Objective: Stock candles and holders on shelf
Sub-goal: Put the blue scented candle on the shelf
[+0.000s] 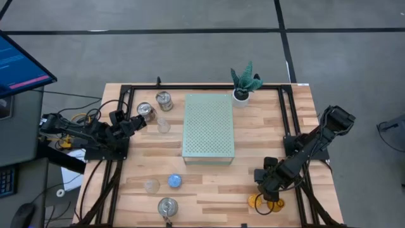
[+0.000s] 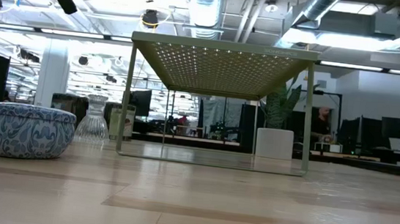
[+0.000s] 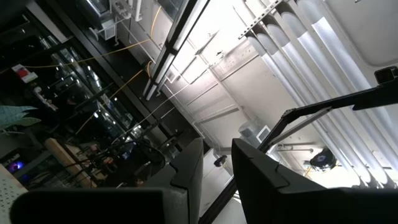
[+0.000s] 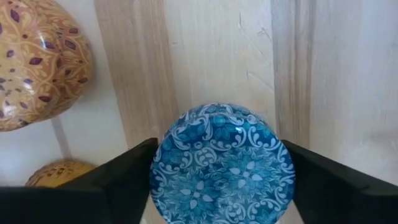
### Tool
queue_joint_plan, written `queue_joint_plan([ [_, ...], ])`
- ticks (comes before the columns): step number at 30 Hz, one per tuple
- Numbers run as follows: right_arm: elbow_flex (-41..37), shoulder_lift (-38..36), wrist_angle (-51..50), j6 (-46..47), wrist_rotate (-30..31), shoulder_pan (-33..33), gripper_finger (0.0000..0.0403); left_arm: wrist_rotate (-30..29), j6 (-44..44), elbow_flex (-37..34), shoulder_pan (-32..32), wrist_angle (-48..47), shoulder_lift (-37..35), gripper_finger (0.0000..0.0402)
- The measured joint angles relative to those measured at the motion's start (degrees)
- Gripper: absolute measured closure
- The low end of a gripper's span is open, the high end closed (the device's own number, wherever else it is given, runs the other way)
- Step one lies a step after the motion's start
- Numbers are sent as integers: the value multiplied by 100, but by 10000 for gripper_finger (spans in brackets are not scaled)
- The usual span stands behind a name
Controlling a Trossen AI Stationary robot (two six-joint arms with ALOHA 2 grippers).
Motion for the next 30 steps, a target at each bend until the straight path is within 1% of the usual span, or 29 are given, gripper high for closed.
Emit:
queue_joint_plan([
  [2, 6, -4, -2, -74, 0, 0, 126, 0, 5, 0, -1, 0, 0, 317],
  [3, 6, -8, -6, -106, 9, -2, 129, 0, 5, 0, 1, 0, 0, 317],
  [11, -6, -104, -5, -110, 22, -79, 126, 0, 9, 0, -1, 0, 0, 317],
  [16, -5, -572, -206, -180, 22, -402, 124, 0, 9, 0, -1, 0, 0, 317],
  [19, 76, -957, -554, -387, 18, -731, 124, 0, 11, 0, -1, 0, 0, 317],
  [23, 419, -1411, -1300, -1059, 31, -1354, 123, 0, 10, 0, 1, 0, 0, 317],
  [26, 772, -1659, -1855, -1627, 79, -1957, 123, 0, 11, 0, -1, 0, 0, 317],
  [30, 1307, -1804, -2435, -2412, 333, -2885, 122, 0, 9, 0, -1, 0, 0, 317],
])
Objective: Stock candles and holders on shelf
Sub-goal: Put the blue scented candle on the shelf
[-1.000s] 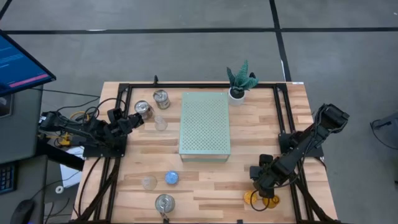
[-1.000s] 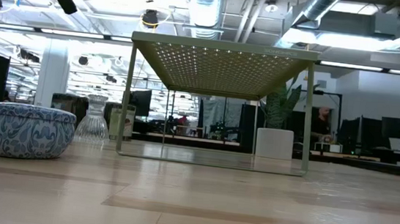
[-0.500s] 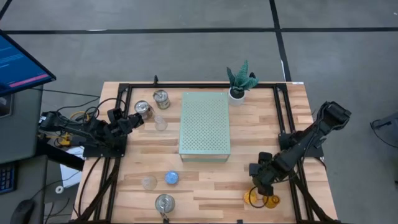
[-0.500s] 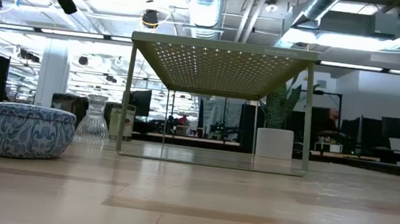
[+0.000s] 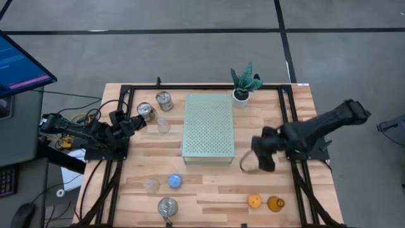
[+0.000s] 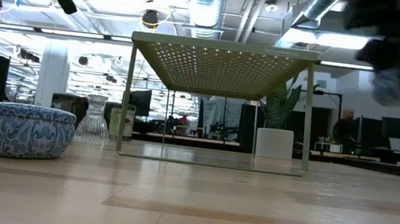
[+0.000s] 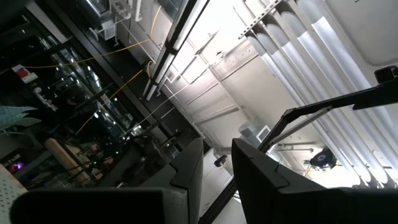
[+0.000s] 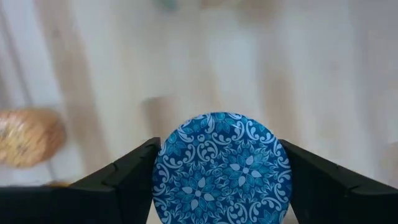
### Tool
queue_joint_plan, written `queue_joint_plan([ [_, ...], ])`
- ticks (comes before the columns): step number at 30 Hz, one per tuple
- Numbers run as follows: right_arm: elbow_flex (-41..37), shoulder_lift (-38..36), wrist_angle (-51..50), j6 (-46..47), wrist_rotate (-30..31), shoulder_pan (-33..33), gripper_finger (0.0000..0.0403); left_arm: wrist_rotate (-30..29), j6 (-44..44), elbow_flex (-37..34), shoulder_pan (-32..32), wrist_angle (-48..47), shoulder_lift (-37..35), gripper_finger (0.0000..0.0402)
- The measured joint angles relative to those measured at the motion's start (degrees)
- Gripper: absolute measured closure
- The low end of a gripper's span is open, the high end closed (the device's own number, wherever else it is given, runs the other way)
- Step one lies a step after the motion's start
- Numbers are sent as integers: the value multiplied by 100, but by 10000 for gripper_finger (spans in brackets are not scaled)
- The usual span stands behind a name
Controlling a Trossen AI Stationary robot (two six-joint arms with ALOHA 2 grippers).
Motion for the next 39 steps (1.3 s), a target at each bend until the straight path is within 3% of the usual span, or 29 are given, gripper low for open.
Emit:
queue_joint_plan([
  [10, 1627, 477, -256, -2465, 40, -2385, 122, 2, 0, 0, 2, 0, 0, 317],
  [18, 3442, 1835, -186, -4167, 150, -3626, 121, 2, 2, 0, 2, 1, -2, 317],
  [27, 5240, 3426, -307, -4914, 121, -4050, 121, 2, 2, 0, 2, 0, -1, 317],
  [39, 5471, 4253, -626, -5046, -16, -4048, 121, 3, 2, 0, 1, 0, -1, 317],
])
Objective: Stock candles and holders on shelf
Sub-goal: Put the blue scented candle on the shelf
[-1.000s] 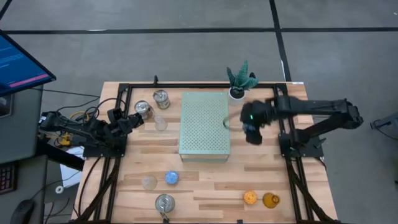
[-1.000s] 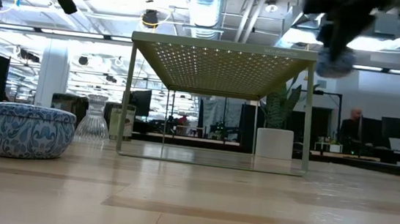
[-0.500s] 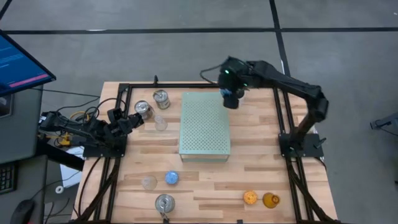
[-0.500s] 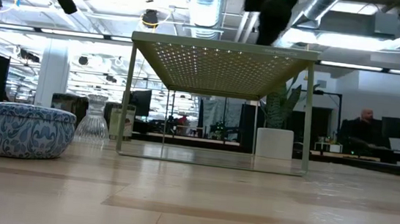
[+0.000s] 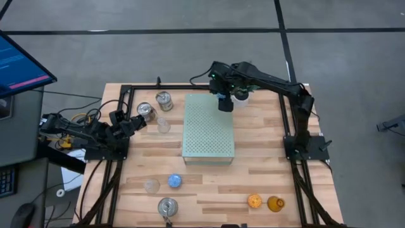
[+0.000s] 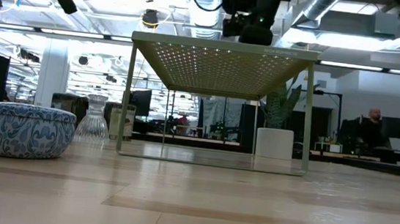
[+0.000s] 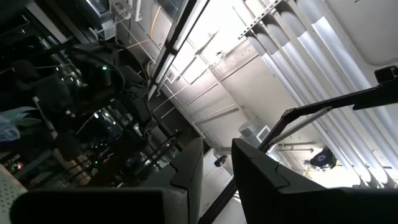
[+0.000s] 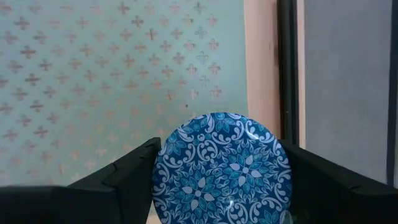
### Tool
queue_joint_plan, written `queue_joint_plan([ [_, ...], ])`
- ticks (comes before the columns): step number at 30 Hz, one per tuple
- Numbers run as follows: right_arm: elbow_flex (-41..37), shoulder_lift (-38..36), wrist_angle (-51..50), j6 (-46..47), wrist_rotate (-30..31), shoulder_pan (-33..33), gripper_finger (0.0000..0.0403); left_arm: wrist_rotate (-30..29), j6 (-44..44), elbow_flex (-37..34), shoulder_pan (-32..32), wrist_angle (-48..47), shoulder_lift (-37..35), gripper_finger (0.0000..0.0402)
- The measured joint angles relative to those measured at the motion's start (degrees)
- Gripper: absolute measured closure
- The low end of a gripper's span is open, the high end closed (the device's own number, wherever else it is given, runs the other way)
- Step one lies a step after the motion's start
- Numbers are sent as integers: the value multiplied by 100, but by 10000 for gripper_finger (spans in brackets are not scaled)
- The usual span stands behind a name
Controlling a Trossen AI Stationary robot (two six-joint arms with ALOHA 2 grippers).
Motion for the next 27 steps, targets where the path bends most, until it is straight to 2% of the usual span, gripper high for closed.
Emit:
queue_joint_plan([
  [27, -31, -1, 74, 42, -139, -81, 121, 1, 2, 0, 2, -2, 0, 317],
])
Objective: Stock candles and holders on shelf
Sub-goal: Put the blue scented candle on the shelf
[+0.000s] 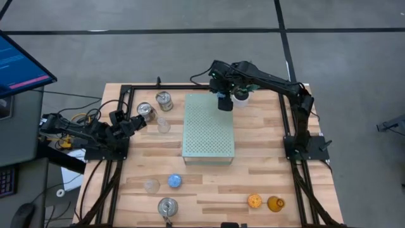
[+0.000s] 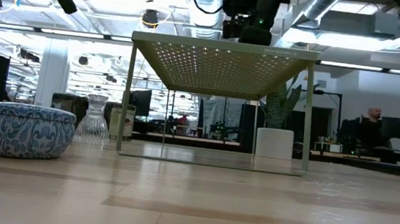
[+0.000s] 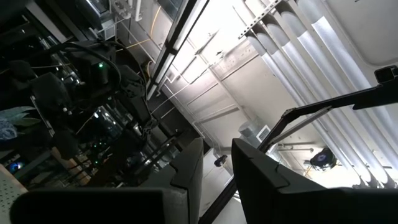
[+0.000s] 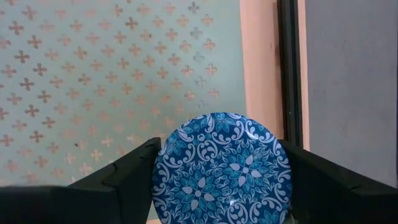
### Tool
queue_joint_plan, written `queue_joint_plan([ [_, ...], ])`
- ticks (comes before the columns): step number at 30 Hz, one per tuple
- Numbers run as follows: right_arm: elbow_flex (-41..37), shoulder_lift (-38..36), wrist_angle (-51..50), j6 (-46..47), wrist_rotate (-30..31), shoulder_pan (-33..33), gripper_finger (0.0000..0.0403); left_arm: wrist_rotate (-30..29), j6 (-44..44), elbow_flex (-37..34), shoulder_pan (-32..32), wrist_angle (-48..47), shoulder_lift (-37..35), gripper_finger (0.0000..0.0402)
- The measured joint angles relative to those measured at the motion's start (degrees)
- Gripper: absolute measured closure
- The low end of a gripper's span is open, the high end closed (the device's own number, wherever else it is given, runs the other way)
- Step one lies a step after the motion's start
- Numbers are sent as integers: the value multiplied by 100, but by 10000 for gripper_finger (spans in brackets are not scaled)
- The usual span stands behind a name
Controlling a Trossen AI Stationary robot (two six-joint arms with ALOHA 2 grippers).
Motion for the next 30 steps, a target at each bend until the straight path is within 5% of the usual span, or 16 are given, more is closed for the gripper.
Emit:
queue_joint_plan([
  [30, -417, -12, 280, -3, 18, -61, 103, 0, 0, 0, -1, 0, 0, 317],
])
